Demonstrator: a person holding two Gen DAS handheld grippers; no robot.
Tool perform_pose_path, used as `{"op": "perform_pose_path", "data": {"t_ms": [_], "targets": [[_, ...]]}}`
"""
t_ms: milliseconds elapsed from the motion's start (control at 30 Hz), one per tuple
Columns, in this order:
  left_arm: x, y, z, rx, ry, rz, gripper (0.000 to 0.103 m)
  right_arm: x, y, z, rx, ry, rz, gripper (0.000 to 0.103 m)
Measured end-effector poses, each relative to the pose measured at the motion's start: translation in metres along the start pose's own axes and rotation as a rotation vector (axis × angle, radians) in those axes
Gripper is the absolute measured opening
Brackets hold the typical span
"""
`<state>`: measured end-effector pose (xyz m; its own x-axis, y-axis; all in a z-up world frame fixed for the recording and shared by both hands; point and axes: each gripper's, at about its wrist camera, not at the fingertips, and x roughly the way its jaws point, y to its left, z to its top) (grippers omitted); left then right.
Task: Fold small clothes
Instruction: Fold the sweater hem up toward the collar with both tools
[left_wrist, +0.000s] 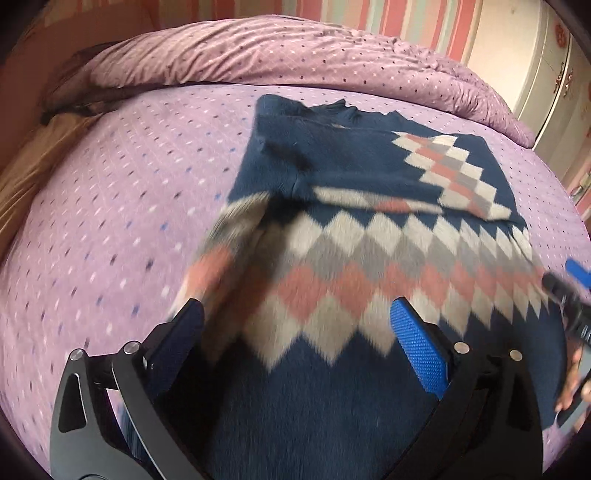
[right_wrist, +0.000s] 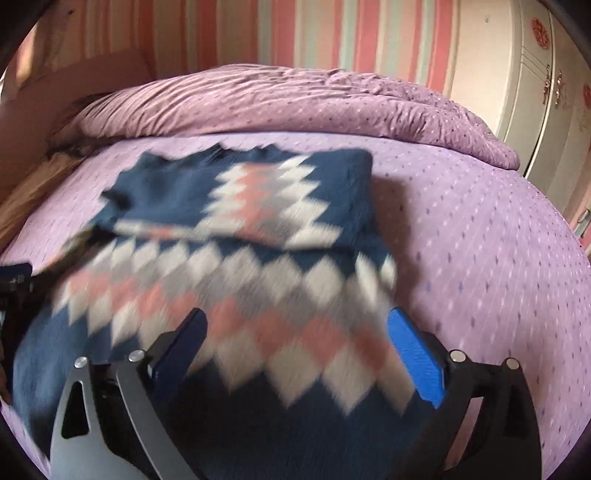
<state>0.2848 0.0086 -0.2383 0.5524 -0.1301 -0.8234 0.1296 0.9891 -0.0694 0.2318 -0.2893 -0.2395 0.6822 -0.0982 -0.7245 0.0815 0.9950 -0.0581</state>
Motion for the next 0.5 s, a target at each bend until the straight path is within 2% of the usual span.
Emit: {"op": "perform_pose_path", "data": {"t_ms": [167,267,400,500], "targets": [[-0.025,0.008,-0.049,0.004,0.088,0.068,0.1,-0.034,0.024,-0.057,-0.089,0.062,-0.018,0.098],[-0.039,0.027,-0.07,-0.034,0.095,0.104,0.1,-0.052,0.025,-0.077,-0.105,0.078,-0.066,0.098],[-0.048,0.062,-0.101,-0.1,0.102,-0.009,0.1,-0.066,0.012,-0.09,-0.065,0.092,-0.073,0.098],[-0.049,0.068,-0.116,-0.117,0.105,-0.061,0.1,-0.068,0.002,-0.091,-0.008,0.099,-0.056,0.098]]}}
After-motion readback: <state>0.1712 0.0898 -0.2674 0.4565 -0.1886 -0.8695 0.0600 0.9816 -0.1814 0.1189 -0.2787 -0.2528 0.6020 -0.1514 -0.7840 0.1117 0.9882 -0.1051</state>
